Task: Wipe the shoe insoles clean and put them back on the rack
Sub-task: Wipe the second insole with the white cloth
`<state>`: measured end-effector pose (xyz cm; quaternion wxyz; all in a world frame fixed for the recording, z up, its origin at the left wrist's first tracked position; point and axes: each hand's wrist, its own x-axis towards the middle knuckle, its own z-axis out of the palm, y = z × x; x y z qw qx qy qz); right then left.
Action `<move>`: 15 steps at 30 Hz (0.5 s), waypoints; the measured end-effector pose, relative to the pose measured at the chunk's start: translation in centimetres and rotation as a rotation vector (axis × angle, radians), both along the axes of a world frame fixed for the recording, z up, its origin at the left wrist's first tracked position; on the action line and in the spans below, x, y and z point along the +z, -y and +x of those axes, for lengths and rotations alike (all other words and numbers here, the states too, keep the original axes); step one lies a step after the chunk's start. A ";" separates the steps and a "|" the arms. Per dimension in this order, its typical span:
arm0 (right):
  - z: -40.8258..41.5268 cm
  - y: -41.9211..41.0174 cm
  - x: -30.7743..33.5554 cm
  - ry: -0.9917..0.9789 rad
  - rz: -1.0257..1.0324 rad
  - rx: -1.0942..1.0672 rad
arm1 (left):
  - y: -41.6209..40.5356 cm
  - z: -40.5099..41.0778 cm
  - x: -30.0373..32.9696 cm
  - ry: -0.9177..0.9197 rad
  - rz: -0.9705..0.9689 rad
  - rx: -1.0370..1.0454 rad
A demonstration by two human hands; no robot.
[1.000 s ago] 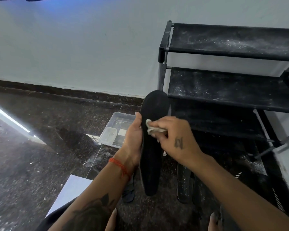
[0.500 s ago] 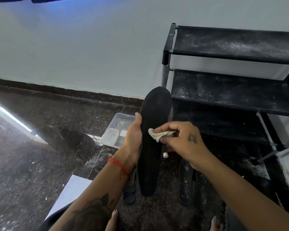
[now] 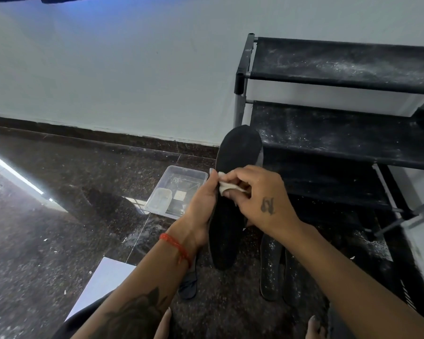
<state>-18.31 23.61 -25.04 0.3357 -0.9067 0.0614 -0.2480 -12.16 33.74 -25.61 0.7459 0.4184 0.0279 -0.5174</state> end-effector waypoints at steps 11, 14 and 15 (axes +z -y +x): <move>-0.4 0.6 -0.4 -0.055 -0.070 -0.089 | 0.1 0.3 0.1 0.033 -0.049 0.056; -0.6 -0.6 0.0 -0.133 0.155 0.122 | -0.3 0.8 -0.2 0.018 -0.049 0.075; -0.7 -0.7 0.3 -0.162 0.150 0.197 | -0.5 0.9 -0.2 0.018 -0.051 0.085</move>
